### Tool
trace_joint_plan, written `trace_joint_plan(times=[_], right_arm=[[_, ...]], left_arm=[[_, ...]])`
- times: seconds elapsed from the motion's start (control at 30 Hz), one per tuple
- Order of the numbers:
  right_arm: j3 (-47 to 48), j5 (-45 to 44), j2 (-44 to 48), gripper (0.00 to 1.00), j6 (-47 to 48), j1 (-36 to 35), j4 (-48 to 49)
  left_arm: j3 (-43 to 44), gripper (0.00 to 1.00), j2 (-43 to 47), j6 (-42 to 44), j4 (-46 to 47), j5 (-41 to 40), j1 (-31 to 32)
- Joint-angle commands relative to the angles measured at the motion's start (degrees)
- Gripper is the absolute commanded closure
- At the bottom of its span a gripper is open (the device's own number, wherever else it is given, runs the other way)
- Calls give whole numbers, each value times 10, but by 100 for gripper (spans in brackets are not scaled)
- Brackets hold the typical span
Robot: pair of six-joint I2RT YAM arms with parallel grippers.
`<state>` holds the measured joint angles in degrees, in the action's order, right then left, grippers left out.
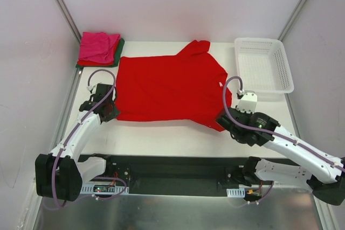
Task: Fold and stack the t-shirts
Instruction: Fold the flattened tshirt in 1/3 of the way
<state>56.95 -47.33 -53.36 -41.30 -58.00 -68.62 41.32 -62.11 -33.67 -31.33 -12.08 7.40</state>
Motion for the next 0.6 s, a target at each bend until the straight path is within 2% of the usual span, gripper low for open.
trace_joint_plan(times=[0.0, 0.3, 0.57], right_arm=[[28, -20, 0, 99, 55, 25, 23], [40, 38, -31, 99, 200, 124, 167], [55, 92, -110, 99, 284, 183, 274]], left_arm=[[31, 100, 9, 10, -22, -22, -5], [75, 100, -24, 13, -23, -39, -5], [134, 100, -82, 25, -22, -72, -5]])
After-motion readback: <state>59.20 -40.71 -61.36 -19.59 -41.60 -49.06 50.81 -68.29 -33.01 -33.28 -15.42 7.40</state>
